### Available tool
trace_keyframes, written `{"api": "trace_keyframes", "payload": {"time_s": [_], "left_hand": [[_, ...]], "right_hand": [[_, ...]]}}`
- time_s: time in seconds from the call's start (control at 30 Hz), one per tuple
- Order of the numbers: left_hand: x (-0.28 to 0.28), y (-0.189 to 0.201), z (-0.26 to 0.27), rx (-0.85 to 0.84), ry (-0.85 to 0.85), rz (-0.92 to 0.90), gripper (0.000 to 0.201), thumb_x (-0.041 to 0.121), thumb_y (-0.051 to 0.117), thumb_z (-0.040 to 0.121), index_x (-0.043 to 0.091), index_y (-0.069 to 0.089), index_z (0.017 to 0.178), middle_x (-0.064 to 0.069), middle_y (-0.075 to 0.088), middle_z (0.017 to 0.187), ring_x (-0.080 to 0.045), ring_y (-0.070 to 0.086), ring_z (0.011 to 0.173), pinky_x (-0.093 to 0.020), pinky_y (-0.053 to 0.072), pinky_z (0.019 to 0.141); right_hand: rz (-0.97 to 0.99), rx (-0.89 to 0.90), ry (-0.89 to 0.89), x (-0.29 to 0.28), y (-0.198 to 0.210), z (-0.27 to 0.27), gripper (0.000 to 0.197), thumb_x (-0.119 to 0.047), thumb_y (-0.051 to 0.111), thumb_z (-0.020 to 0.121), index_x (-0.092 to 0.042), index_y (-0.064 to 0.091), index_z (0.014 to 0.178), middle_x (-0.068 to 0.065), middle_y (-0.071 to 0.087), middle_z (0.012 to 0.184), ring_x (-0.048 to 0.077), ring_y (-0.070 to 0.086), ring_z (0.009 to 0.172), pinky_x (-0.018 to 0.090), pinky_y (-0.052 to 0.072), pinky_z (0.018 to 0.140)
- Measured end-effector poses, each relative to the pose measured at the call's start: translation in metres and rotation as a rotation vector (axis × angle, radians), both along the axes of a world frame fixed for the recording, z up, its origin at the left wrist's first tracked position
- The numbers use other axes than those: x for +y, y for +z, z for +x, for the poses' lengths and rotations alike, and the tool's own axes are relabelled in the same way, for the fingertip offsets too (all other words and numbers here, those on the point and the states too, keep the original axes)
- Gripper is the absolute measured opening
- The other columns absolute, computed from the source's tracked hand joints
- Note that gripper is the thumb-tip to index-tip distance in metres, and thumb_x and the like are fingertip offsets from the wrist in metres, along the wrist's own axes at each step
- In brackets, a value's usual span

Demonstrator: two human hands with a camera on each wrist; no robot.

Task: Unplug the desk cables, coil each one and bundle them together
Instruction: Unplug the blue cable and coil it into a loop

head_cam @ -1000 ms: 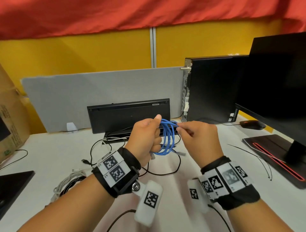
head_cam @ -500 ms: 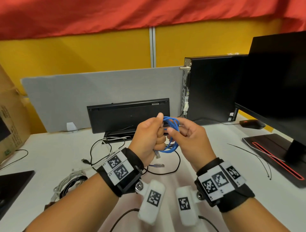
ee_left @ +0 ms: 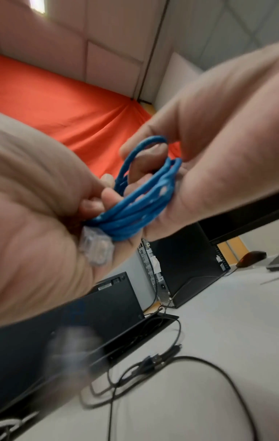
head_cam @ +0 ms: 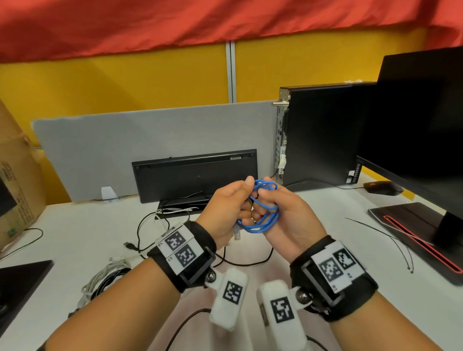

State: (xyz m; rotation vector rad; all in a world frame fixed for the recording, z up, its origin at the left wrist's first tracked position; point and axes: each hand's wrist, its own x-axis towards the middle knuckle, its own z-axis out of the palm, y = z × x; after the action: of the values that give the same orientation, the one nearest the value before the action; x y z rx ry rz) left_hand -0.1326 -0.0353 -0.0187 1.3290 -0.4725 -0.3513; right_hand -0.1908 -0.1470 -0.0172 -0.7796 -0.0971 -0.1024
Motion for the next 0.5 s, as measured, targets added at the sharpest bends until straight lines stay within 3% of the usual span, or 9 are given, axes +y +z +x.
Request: {"api": "trace_keyframes", "payload": {"time_s": [0.1, 0.17, 0.27, 0.3, 0.33, 0.4, 0.43, 0.5], "left_hand": [[0.0018, -0.0021, 0.0006, -0.049, 0.055, 0.038, 0.035, 0.036, 0.045, 0.101, 0.003, 0.056, 0.098, -0.01, 0.046, 0.062, -0.011, 0.04, 0.04, -0.02, 0.035, 0.039], [0.0031, -0.0011, 0.0033, -0.087, 0.12, 0.054, 0.034, 0.036, 0.046, 0.1, 0.004, 0.055, 0.094, -0.005, 0.036, 0.061, -0.011, 0.034, 0.043, -0.022, 0.034, 0.04], [0.0032, 0.0031, 0.0054, -0.134, 0.18, 0.053, 0.032, 0.034, 0.048, 0.1, 0.012, 0.056, 0.077, -0.002, 0.03, 0.06, -0.01, 0.029, 0.043, -0.023, 0.032, 0.039], [0.0027, 0.0044, 0.0053, -0.149, 0.193, 0.046, 0.033, 0.033, 0.049, 0.1, 0.017, 0.057, 0.073, -0.001, 0.029, 0.059, -0.009, 0.028, 0.043, -0.022, 0.031, 0.039], [0.0023, 0.0057, 0.0051, -0.166, 0.208, 0.045, 0.034, 0.033, 0.049, 0.1, 0.021, 0.058, 0.069, 0.0, 0.029, 0.059, -0.009, 0.027, 0.043, -0.022, 0.031, 0.039], [0.002, 0.007, 0.004, -0.208, 0.249, 0.057, 0.034, 0.034, 0.049, 0.1, 0.025, 0.058, 0.068, 0.0, 0.028, 0.057, -0.01, 0.027, 0.043, -0.023, 0.03, 0.04], [0.0022, 0.007, 0.0038, -0.24, 0.276, 0.072, 0.032, 0.034, 0.048, 0.1, 0.024, 0.057, 0.071, 0.0, 0.029, 0.057, -0.01, 0.028, 0.043, -0.024, 0.031, 0.041], [0.0027, 0.0061, 0.0029, -0.309, 0.315, 0.106, 0.029, 0.034, 0.048, 0.1, 0.023, 0.056, 0.074, 0.0, 0.03, 0.056, -0.01, 0.029, 0.043, -0.024, 0.032, 0.04]], "right_hand": [[-0.316, 0.038, -0.028, -0.0024, 0.0048, 0.0009, 0.048, 0.019, 0.045, 0.084, -0.002, 0.046, 0.128, 0.007, 0.056, 0.076, 0.014, 0.06, 0.055, 0.032, 0.051, 0.053], [-0.62, 0.073, -0.126, -0.0047, 0.0052, 0.0029, 0.055, 0.017, 0.051, 0.082, -0.011, 0.046, 0.13, -0.003, 0.059, 0.069, 0.008, 0.062, 0.059, 0.025, 0.053, 0.059], [-0.846, 0.132, -0.268, -0.0031, 0.0032, 0.0062, 0.051, 0.005, 0.055, 0.085, -0.021, 0.048, 0.128, -0.003, 0.059, 0.079, 0.012, 0.063, 0.076, 0.036, 0.057, 0.077], [-0.887, 0.146, -0.306, -0.0025, 0.001, 0.007, 0.043, -0.001, 0.056, 0.085, -0.021, 0.051, 0.123, -0.001, 0.059, 0.081, 0.015, 0.063, 0.078, 0.038, 0.058, 0.078], [-0.947, 0.159, -0.368, -0.0016, 0.0005, 0.0061, 0.032, -0.007, 0.059, 0.084, -0.02, 0.056, 0.114, 0.001, 0.06, 0.08, 0.016, 0.063, 0.076, 0.038, 0.059, 0.073], [-1.027, 0.19, -0.478, -0.0039, 0.0029, 0.0039, 0.004, -0.016, 0.066, 0.077, -0.018, 0.063, 0.076, 0.003, 0.063, 0.062, 0.016, 0.062, 0.056, 0.033, 0.056, 0.052], [-1.05, 0.214, -0.488, -0.0062, 0.0024, 0.0039, 0.017, -0.018, 0.068, 0.075, -0.016, 0.06, 0.06, 0.004, 0.061, 0.051, 0.016, 0.057, 0.044, 0.028, 0.051, 0.043], [-1.001, 0.291, -0.418, -0.0082, 0.0019, 0.0049, 0.028, -0.021, 0.07, 0.075, -0.011, 0.056, 0.054, 0.006, 0.058, 0.044, 0.016, 0.052, 0.034, 0.023, 0.044, 0.038]]}}
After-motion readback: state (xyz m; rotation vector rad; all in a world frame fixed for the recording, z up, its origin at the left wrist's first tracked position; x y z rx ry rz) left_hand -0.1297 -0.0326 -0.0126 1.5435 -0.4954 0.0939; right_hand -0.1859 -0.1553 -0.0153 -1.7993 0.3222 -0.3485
